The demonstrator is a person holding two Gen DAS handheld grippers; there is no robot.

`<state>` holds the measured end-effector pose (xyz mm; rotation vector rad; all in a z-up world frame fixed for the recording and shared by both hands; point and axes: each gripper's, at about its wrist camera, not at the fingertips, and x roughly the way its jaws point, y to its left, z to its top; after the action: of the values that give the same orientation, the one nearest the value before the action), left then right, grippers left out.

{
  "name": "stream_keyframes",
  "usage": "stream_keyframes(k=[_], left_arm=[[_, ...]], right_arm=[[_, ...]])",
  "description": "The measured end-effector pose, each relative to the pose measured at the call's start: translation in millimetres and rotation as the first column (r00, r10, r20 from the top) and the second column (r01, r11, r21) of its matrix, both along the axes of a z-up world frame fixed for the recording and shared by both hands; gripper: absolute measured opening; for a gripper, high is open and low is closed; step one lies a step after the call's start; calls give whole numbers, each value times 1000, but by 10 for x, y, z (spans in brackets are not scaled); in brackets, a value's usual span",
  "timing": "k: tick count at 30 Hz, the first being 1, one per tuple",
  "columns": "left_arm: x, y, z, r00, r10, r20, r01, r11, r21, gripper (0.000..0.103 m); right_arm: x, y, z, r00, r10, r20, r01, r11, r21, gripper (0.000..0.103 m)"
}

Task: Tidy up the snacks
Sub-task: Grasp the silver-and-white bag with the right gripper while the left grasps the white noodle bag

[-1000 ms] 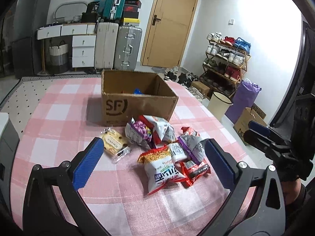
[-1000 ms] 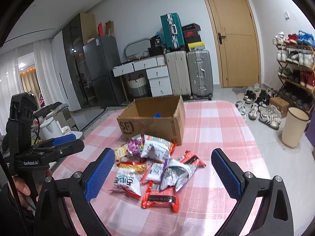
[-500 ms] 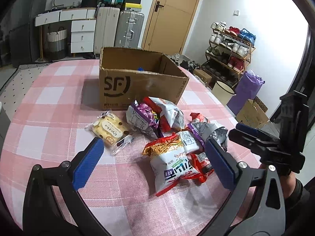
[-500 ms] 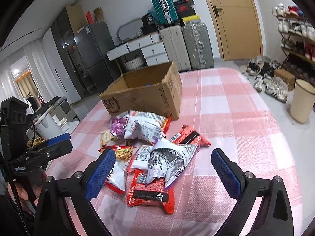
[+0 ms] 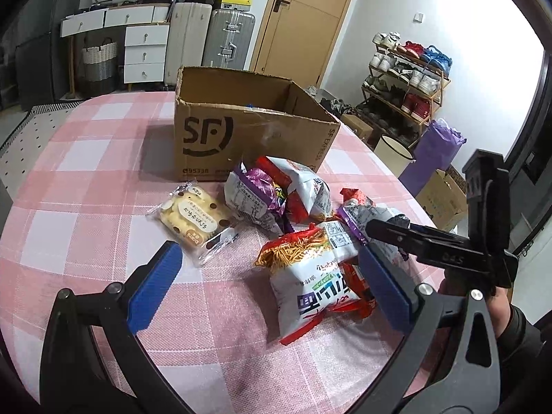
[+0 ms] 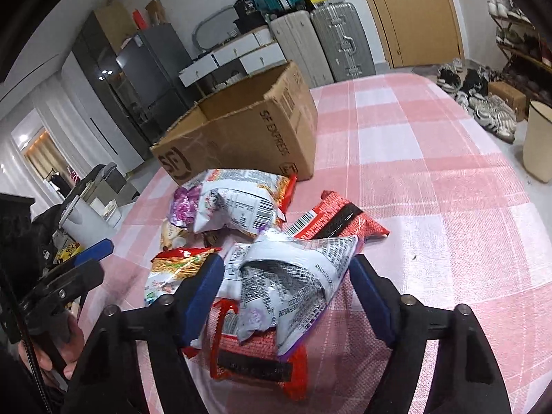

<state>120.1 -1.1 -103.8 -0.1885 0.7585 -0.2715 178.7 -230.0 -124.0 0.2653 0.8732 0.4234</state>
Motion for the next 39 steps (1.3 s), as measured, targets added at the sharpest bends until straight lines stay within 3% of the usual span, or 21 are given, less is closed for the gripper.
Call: stream_keyframes(k=[9,28,39], left_arm=[[-36,-15,-13,1000,4,-13,-4,1000,7,102],[-115,-126,30,1000,-3,-19,4,999,44,102],[-6,-233,-131,994,-5,-106,10,999,48,102]], right_arm=[[28,-66,-131,1000,9,-23,-8,999,43,37],[-266,-228,87,999,-7,52,3,996,85,36],[-443,-319,166,996,-11,91,2,995,98,36]])
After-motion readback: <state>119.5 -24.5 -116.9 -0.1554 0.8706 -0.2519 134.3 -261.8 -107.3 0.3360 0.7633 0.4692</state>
